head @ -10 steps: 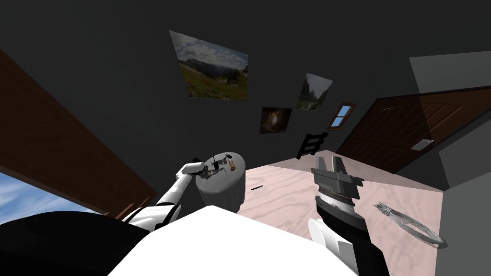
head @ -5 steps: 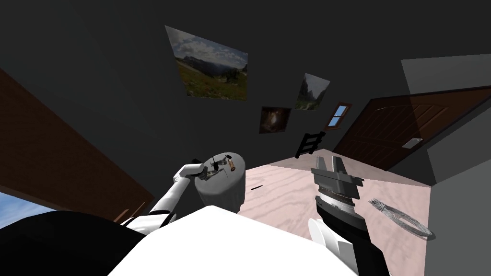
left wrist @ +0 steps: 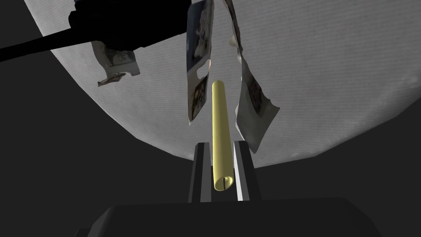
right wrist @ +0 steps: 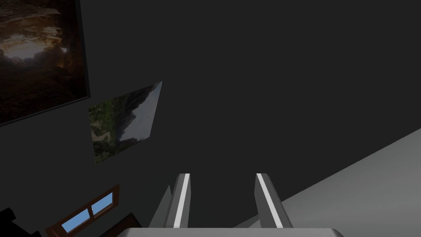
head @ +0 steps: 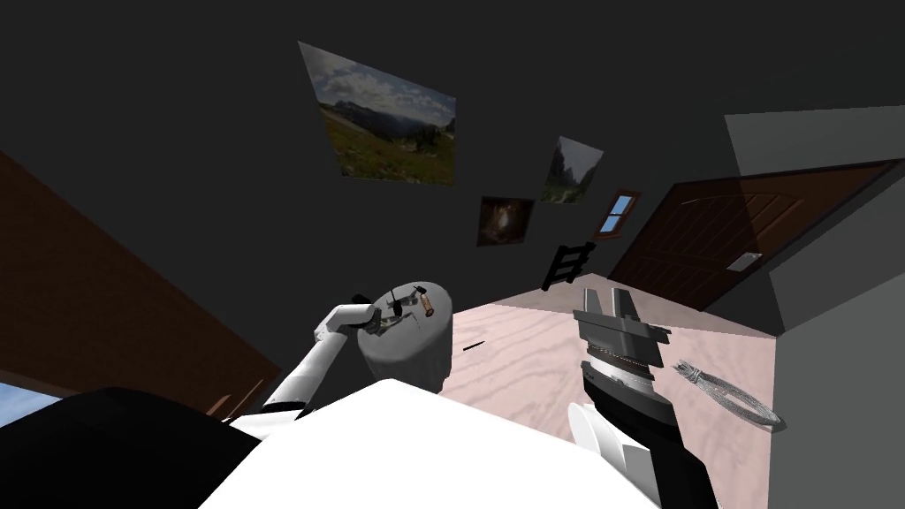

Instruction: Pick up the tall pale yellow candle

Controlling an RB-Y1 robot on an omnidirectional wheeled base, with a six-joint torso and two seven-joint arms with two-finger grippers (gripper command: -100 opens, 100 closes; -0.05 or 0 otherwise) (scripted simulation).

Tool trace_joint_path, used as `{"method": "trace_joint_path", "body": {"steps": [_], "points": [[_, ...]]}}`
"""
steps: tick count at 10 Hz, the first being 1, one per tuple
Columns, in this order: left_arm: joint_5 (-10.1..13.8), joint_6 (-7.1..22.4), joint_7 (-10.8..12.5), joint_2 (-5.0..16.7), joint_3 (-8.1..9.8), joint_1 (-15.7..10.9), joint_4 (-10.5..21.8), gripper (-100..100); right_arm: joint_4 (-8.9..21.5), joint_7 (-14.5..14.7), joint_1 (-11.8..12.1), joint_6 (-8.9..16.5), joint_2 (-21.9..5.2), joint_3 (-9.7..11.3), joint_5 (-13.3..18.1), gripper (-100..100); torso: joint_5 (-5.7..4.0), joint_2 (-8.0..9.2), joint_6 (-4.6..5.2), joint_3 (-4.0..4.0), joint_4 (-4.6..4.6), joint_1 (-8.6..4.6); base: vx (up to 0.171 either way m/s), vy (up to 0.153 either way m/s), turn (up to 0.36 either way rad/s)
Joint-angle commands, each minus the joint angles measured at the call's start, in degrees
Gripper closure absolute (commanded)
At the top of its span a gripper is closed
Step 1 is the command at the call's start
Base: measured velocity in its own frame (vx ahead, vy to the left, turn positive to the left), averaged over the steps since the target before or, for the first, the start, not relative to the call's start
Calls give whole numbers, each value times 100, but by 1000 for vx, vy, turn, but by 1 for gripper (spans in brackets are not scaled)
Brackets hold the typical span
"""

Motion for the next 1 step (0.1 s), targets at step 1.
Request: {"method": "trace_joint_path", "body": {"steps": [1], "points": [[0, 0, 0, 0, 0, 0, 0, 0, 0, 0, 0, 0, 0, 0, 0, 0, 0, 0, 0, 0, 0, 0, 0, 0, 0]]}}
